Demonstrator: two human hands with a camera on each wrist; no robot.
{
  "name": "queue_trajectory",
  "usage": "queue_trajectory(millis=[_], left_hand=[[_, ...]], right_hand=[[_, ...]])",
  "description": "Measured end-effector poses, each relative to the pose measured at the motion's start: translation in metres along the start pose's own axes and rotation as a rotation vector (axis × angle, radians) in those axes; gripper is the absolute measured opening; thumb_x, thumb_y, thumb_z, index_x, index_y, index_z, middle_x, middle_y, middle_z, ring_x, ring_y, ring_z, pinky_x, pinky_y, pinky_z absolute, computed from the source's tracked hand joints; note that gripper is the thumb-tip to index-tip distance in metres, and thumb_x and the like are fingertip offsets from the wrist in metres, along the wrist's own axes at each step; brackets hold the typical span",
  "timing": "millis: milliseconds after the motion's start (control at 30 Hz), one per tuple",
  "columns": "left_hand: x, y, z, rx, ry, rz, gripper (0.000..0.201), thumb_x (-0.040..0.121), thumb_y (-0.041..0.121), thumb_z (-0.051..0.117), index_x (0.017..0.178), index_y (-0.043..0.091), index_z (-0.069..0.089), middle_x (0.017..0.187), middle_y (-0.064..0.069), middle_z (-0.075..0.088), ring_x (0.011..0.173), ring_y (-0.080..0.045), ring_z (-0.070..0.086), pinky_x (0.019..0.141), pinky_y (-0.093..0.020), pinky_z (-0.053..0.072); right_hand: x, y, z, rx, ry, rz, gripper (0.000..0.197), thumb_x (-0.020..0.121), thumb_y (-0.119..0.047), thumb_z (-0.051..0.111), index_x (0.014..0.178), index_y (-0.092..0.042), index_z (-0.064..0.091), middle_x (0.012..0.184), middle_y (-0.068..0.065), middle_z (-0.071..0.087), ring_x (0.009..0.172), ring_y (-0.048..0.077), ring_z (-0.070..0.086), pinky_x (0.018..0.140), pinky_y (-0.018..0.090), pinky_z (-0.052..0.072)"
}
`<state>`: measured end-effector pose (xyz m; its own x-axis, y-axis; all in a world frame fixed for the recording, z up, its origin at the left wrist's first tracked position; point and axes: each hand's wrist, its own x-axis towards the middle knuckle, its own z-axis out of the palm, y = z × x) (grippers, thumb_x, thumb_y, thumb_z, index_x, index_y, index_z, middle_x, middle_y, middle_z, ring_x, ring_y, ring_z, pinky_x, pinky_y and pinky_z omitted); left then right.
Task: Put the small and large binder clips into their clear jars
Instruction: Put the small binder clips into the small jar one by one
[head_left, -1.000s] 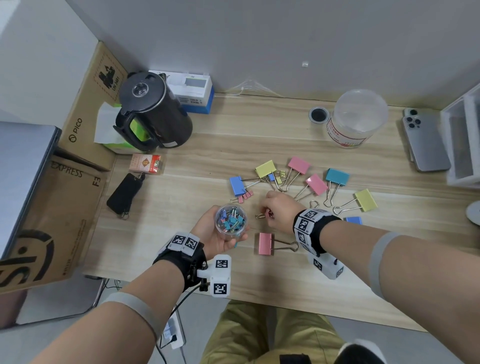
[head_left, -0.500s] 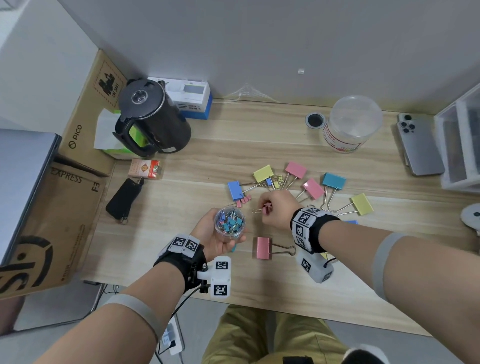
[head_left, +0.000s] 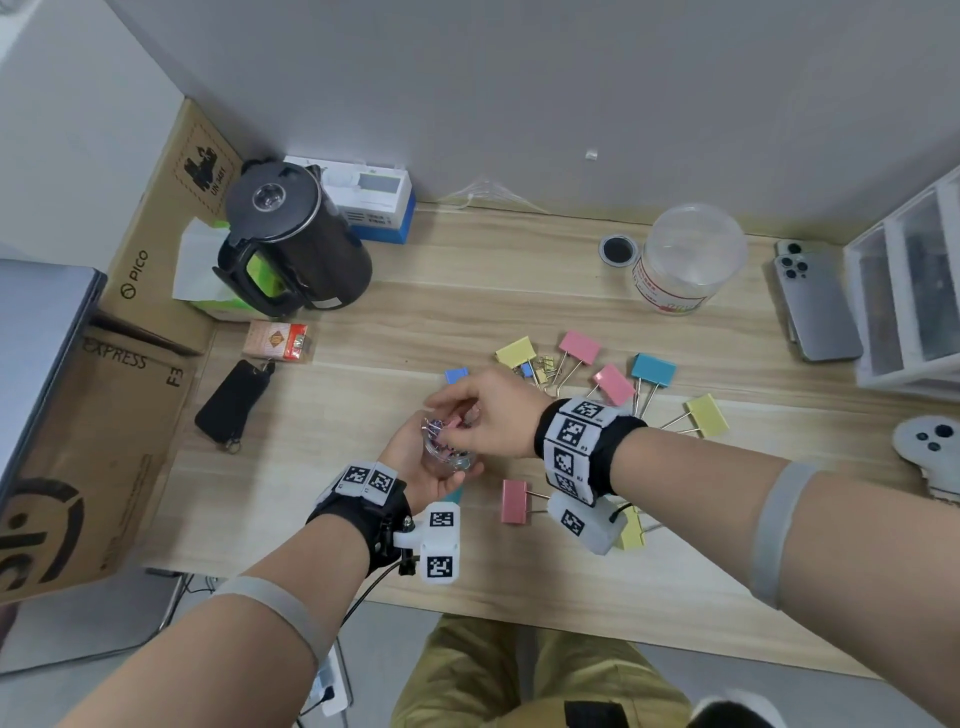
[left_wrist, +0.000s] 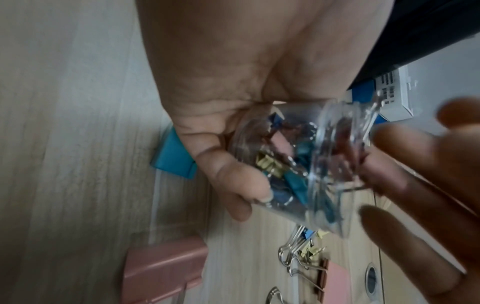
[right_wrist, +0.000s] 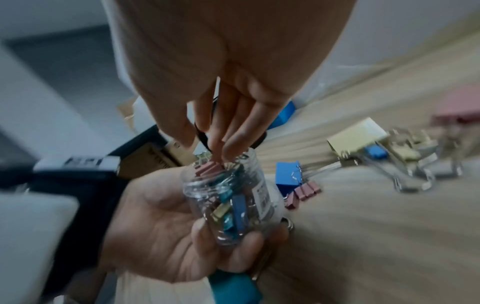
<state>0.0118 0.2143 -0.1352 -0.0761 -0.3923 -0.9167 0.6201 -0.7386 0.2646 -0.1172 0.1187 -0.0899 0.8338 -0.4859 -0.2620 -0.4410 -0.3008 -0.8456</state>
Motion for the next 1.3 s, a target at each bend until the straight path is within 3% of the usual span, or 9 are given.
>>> queue_trajectory(millis=[167, 333, 467, 633, 733, 867, 1033, 1133, 1300], left_hand=[[-0.002, 0.002, -0.016, -0.040, -0.056, -0.009, 0.049, 0.095, 0.045, 0.046, 0.107, 0.006, 0.072, 0.095, -0.013, 0.073, 0.065, -0.029, 0.072, 0.039, -0.023, 0.051], [-0.010, 0.001, -0.032, -0.055, -0.048, 0.015, 0.044, 0.094, 0.040, 0.048, 0.098, 0.005, 0.075, 0.093, -0.015, 0.075, 0.067, -0.029, 0.072, 0.038, -0.023, 0.049], [-0.013, 0.002, -0.042, -0.061, -0.116, 0.022, 0.044, 0.093, 0.039, 0.051, 0.114, 0.006, 0.070, 0.099, -0.016, 0.074, 0.069, -0.031, 0.071, 0.037, -0.024, 0.051], [-0.015, 0.007, -0.045, -0.066, -0.189, 0.021, 0.044, 0.094, 0.041, 0.050, 0.107, 0.008, 0.075, 0.113, -0.022, 0.068, 0.070, -0.031, 0.072, 0.038, -0.026, 0.052], [-0.012, 0.008, -0.049, -0.054, -0.201, 0.024, 0.044, 0.093, 0.042, 0.051, 0.110, 0.008, 0.074, 0.119, -0.023, 0.064, 0.072, -0.031, 0.071, 0.039, -0.026, 0.051], [-0.012, 0.009, -0.047, -0.033, -0.166, 0.023, 0.043, 0.093, 0.041, 0.050, 0.106, 0.010, 0.076, 0.107, -0.018, 0.070, 0.071, -0.030, 0.073, 0.039, -0.024, 0.050], [-0.012, 0.014, -0.044, -0.022, -0.173, 0.024, 0.044, 0.093, 0.041, 0.050, 0.106, 0.007, 0.076, 0.109, -0.021, 0.069, 0.072, -0.031, 0.072, 0.039, -0.025, 0.050], [-0.011, 0.015, -0.045, -0.027, -0.171, 0.020, 0.046, 0.093, 0.041, 0.050, 0.105, 0.006, 0.076, 0.106, -0.021, 0.071, 0.072, -0.032, 0.072, 0.039, -0.025, 0.050], [-0.012, 0.013, -0.045, -0.031, -0.154, 0.005, 0.046, 0.095, 0.040, 0.048, 0.101, 0.005, 0.078, 0.102, -0.019, 0.072, 0.071, -0.031, 0.073, 0.038, -0.025, 0.051]], right_hand=[[0.014, 0.014, -0.003, 0.159, 0.348, 0.184, 0.020, 0.081, -0.015, 0.063, 0.095, -0.025, 0.073, 0.086, -0.005, 0.074, 0.071, 0.007, 0.064, 0.073, 0.025, 0.057], [0.018, 0.045, 0.001, -0.286, 0.138, 0.299, 0.008, 0.081, -0.022, 0.062, 0.085, -0.021, 0.068, 0.087, -0.002, 0.067, 0.085, 0.024, 0.064, 0.073, 0.037, 0.053], [0.018, 0.055, 0.022, -0.395, 0.094, 0.251, 0.019, 0.086, -0.034, 0.063, 0.098, -0.021, 0.070, 0.104, 0.002, 0.059, 0.099, 0.024, 0.057, 0.081, 0.037, 0.049], [0.024, 0.062, 0.036, -0.488, 0.096, 0.208, 0.030, 0.088, -0.048, 0.062, 0.107, -0.027, 0.069, 0.108, 0.000, 0.051, 0.106, 0.023, 0.049, 0.088, 0.043, 0.047], [0.028, 0.060, 0.035, -0.510, 0.111, 0.214, 0.024, 0.087, -0.045, 0.064, 0.098, -0.024, 0.069, 0.109, 0.001, 0.050, 0.105, 0.023, 0.048, 0.087, 0.042, 0.047], [0.027, 0.063, 0.034, -0.483, 0.141, 0.217, 0.017, 0.089, -0.033, 0.062, 0.084, -0.017, 0.065, 0.106, 0.003, 0.052, 0.100, 0.026, 0.053, 0.082, 0.039, 0.048], [0.026, 0.062, 0.032, -0.457, 0.156, 0.184, 0.029, 0.079, -0.035, 0.071, 0.094, -0.019, 0.052, 0.109, 0.000, 0.048, 0.094, 0.022, 0.053, 0.075, 0.037, 0.048], [0.028, 0.061, 0.033, -0.512, 0.150, 0.140, 0.037, 0.080, -0.038, 0.072, 0.107, -0.019, 0.055, 0.117, 0.001, 0.048, 0.109, 0.020, 0.046, 0.078, 0.038, 0.048], [0.029, 0.064, 0.032, -0.539, 0.081, 0.093, 0.019, 0.088, -0.031, 0.065, 0.102, -0.019, 0.065, 0.112, 0.000, 0.052, 0.112, 0.022, 0.044, 0.083, 0.036, 0.044]])
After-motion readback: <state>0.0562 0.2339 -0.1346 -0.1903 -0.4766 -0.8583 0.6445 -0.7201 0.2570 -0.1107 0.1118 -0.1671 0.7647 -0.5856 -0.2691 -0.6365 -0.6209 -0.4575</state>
